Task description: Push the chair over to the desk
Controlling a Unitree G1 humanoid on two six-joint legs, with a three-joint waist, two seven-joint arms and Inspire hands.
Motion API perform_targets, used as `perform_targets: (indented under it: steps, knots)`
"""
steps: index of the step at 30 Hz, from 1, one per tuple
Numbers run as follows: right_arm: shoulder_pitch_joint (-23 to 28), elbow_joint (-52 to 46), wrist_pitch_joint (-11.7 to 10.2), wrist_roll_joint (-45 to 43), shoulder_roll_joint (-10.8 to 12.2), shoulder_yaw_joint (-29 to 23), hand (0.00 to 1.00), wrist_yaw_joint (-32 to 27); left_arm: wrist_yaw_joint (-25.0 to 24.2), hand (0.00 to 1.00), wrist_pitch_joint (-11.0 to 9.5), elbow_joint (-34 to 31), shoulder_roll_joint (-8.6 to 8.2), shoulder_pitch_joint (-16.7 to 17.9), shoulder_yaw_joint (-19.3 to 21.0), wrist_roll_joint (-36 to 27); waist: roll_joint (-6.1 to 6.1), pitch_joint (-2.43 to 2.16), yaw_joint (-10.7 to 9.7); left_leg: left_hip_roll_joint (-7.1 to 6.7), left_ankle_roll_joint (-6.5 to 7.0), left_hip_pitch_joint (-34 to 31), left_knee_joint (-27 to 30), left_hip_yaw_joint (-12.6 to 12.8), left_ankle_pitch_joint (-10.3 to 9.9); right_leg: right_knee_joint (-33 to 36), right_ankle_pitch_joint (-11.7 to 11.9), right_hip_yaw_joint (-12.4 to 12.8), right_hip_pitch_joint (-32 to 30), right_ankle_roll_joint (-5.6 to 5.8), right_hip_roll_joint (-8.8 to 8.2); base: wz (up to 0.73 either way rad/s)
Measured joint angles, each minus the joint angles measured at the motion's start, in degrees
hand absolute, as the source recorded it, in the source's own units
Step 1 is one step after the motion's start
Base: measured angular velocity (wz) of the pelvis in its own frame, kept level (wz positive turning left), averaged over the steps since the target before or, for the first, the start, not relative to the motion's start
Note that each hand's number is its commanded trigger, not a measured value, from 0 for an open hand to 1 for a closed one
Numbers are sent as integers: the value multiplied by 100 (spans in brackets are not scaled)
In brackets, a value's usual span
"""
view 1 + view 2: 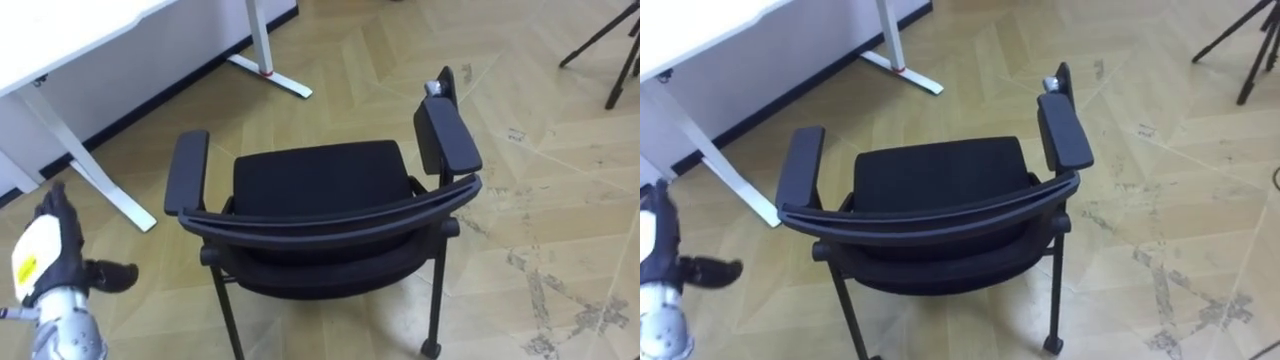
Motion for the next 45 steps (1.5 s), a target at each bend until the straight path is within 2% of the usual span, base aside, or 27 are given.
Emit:
perform_targets:
  steps: [7, 11, 13, 15, 20, 22, 24, 25, 27, 28, 30, 31, 34, 36, 37, 39, 40, 43, 45]
  knots:
    - [-1, 0, 34, 83, 15, 235, 0, 11, -14, 0, 88, -713, 2, -64, -228, 268, 1, 1, -11, 1, 0, -27, 5, 35, 0, 2, 1, 37, -58, -1, -1, -2]
    - [-4, 32, 26, 111, 30, 296, 0, 111, -175, 0, 124, -980, 5, -87, -429, 872, 7, 4, -41, 1, 0, -44, 10, 34, 0, 0, 1, 29, -50, -1, -3, 0]
    - [-7, 41, 25, 113, 29, 296, 0, 116, -293, 0, 126, -1068, 66, -89, -576, 1106, 17, 9, -44, 1, 0, -83, 17, 26, 0, -1, 1, 13, -53, -1, -7, 4]
    - [-30, 60, 14, 91, 25, 289, 0, 128, -507, 0, 122, -1108, 205, -93, -775, 1436, 23, 12, -77, 0, 0, -98, 32, 0, 0, -5, 1, 0, -54, -1, -8, 4]
    - [-43, 98, -37, 108, -40, 289, 0, 170, -1013, 0, 226, -1356, 319, -90, -853, 2028, 69, 34, -146, -2, 0, -101, 38, -19, 0, -10, 1, 5, -71, -2, -8, 0]
    - [-63, 178, -38, 116, -78, 292, 0, 227, -1198, 0, 291, -1541, 489, -90, -1008, 2039, 105, 50, -160, -2, 0, -105, 38, -21, 0, -10, 1, 6, -75, -2, -7, 0]
    - [-106, 260, -39, 121, -135, 291, 0, 272, -1467, 0, 358, -1864, 737, -89, -1226, 2256, 170, 62, -170, -2, 0, -121, 35, -8, 0, -9, 1, 6, -100, -2, -7, 0]
    - [-117, 272, -39, 121, -151, 291, 0, 280, -1548, 0, 375, -1955, 791, -90, -1261, 2284, 185, 59, -170, -2, 0, -129, 35, -7, 0, -9, 1, 7, -108, -2, -8, 0]
    - [-204, 416, -42, 135, -209, 296, 0, 321, -1855, 0, 454, -2250, 1037, -88, -1449, 2378, 221, 48, -181, -2, 0, -128, 35, -9, 1, -12, 1, 0, -108, -1, -8, 0]
    - [-213, 425, -42, 135, -214, 295, 0, 316, -1973, 0, 493, -2345, 1101, -83, -1504, 2385, 224, 45, -182, -2, 0, -126, 36, -10, 1, -13, 1, -1, -105, -1, -8, 0]
    - [-245, 424, -58, 134, -218, 296, 0, 350, -2515, 0, 625, -2790, 1226, -80, -1557, 2492, 212, 53, -182, -2, 0, -142, 37, -26, 1, -20, 1, -9, -107, -1, -8, 4]
    - [-274, 428, -66, 134, -227, 296, 0, 383, -2729, 0, 666, -2961, 1345, -97, -1601, 2483, 211, 54, -183, -2, 0, -156, 38, -28, 1, -19, 1, 7, -117, -1, -8, 3]
    - [-369, 446, -66, 123, -285, 295, 0, 480, -3264, 0, 782, -3191, 1588, -131, -1697, 2439, 232, 44, -203, -6, 1, -171, 43, -28, 1, -16, 1, 6, -137, -1, -14, 0]
    - [-508, 529, -45, 85, -342, 294, 0, 506, -3902, 0, 1006, -3359, 1902, -132, -1930, 2348, 247, 47, -318, -6, 1, -156, 50, -28, 1, -13, 1, -25, -116, -1, -18, 0]
    - [-530, 532, -42, 82, -355, 289, 0, 506, -4077, 0, 1010, -3372, 1937, -132, -1944, 2347, 251, 48, -344, -6, 1, -151, 50, -26, 2, -13, 1, -24, -115, -1, -19, 0]
    - [-598, 513, -40, 92, -428, 283, 0, 518, -4735, 0, 1078, -3521, 2003, -133, -1956, 2224, 288, 52, -378, -6, 2, -168, 69, -17, 1, -13, 1, -18, -124, -1, -21, -2]
    - [-592, 515, -38, 81, -455, 261, 0, 509, -5003, 0, 1155, -3725, 2040, -136, -1956, 2112, 302, 56, -384, -6, 2, -211, 96, -31, 1, -12, 1, -19, -147, -1, -23, 4]
    - [-559, 521, -29, -5, -478, 123, 0, 512, -5566, 0, 1219, -4221, 2123, -212, -1955, 1951, 348, 57, -396, -7, 2, -335, 183, -92, 1, -6, 1, -35, -204, -1, -26, 11]
    - [-563, 614, -27, -24, -526, 106, 0, 512, -6070, 0, 1232, -4392, 2244, -609, -1955, 1681, 439, 74, -352, -9, 1, -380, 237, -130, 1, 23, 1, -51, -217, -1, -30, 9]
